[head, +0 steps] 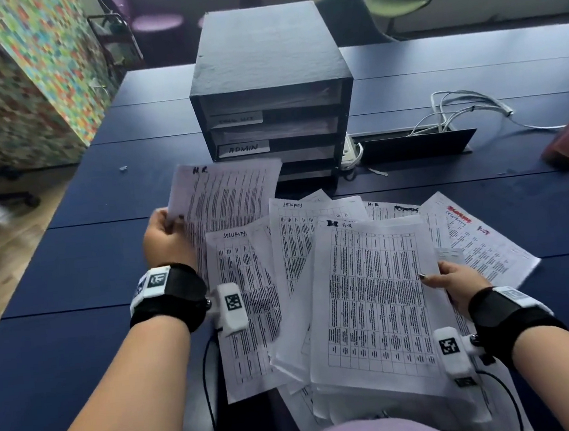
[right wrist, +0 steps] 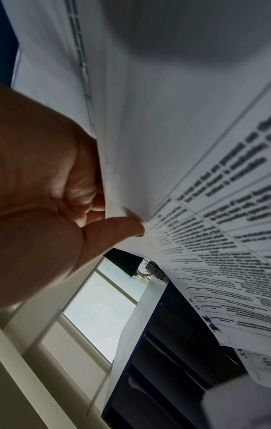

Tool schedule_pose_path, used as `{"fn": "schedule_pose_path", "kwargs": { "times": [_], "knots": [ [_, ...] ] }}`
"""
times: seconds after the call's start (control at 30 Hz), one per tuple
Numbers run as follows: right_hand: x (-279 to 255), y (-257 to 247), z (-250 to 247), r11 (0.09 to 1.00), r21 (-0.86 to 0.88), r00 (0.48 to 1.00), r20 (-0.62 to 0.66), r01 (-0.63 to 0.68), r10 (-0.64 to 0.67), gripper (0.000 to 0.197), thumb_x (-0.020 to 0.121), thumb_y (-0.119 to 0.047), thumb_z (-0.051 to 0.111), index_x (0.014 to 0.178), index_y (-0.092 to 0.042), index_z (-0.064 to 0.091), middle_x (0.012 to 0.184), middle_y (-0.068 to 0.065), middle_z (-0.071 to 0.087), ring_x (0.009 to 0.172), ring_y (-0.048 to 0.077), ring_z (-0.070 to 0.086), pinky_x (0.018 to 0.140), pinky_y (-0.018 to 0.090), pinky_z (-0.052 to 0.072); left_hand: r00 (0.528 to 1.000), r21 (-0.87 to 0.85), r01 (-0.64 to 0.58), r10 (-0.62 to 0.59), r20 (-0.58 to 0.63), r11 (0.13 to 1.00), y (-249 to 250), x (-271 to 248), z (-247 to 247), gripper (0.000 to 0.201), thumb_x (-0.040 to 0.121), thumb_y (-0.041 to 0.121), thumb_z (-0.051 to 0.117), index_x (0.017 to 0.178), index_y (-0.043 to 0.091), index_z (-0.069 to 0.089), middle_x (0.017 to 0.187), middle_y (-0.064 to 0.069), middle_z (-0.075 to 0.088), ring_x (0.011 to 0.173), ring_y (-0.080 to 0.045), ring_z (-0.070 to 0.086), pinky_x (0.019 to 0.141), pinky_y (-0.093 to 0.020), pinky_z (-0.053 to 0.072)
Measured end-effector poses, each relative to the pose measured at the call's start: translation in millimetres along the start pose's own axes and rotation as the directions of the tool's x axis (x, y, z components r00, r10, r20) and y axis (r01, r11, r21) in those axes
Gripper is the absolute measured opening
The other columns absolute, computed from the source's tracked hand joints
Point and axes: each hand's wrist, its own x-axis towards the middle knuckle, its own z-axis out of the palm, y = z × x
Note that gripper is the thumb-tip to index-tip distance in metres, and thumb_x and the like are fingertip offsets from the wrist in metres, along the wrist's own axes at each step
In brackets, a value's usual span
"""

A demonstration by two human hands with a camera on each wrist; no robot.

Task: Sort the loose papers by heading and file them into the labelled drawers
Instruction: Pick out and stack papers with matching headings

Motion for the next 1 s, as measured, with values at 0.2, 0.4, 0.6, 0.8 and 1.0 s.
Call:
{"fn": "schedule_pose_path", "kwargs": {
  "times": [0.2, 0.4, 0.6, 0.8, 1.0],
  "knots": [
    [-1, 3, -2, 1.0, -0.024, 1.0, 0.011, 0.014, -0.013, 0.038, 0.079, 0.011, 0.059, 0.115, 0.0, 0.058, 0.104, 0.022, 0.063, 0.085, 0.031, 0.059, 0.088, 0.046, 0.047, 0.958, -0.096, -0.259, 0.242, -0.156, 0.961, 65, 8, -14, 0.008, 0.093, 0.015, 0.048, 0.094, 0.013, 0.055, 0.083, 0.0, 0.056, 0.066, -0.003, 0.045, 0.056, -0.017, 0.035],
    [-8, 2, 2, 0.996, 0.031, 0.996, -0.02, 0.085, -0.084, 0.032, 0.085, 0.009, 0.055, 0.112, -0.007, 0.055, 0.088, 0.009, 0.063, 0.071, 0.021, 0.057, 0.057, 0.024, 0.052, 0.942, -0.323, -0.325, 0.275, -0.19, 0.889, 119, -5, -15, 0.012, 0.092, 0.014, 0.047, 0.083, 0.021, 0.048, 0.079, 0.015, 0.054, 0.066, 0.009, 0.047, 0.067, -0.007, 0.036],
    [-7, 4, 4, 0.993, 0.093, 0.996, -0.06, 0.073, -0.068, 0.031, 0.087, 0.001, 0.056, 0.118, -0.001, 0.057, 0.092, 0.012, 0.064, 0.076, 0.023, 0.057, 0.087, 0.043, 0.046, 0.967, -0.465, -0.218, 0.254, 0.013, 0.858, 128, -31, 17, 0.024, 0.089, 0.004, 0.053, 0.074, 0.023, 0.051, 0.074, 0.012, 0.057, 0.059, 0.011, 0.048, 0.063, -0.01, 0.039],
    [-15, -3, 9, 0.963, 0.263, 0.996, -0.07, 0.065, -0.048, 0.027, 0.091, 0.003, 0.048, 0.115, -0.007, 0.055, 0.073, 0.0, 0.068, 0.065, 0.018, 0.061, 0.063, 0.028, 0.053, 0.932, -0.196, 0.069, 0.007, 0.362, 0.978, 75, -75, 72, 0.013, 0.092, 0.005, 0.051, 0.097, 0.011, 0.062, 0.077, 0.002, 0.061, 0.062, -0.002, 0.055, 0.055, -0.012, 0.04],
    [-21, -12, 14, 0.938, 0.342, 0.998, -0.019, 0.057, -0.054, 0.022, 0.092, 0.001, 0.047, 0.112, -0.003, 0.055, 0.09, 0.006, 0.064, 0.077, 0.025, 0.06, 0.077, 0.039, 0.052, 0.832, 0.254, 0.216, -0.314, 0.458, 0.943, 21, -105, 100, 0.026, 0.089, 0.016, 0.054, 0.113, 0.009, 0.062, 0.106, -0.01, 0.065, 0.087, -0.023, 0.056, 0.073, -0.021, 0.037]
  ]
}}
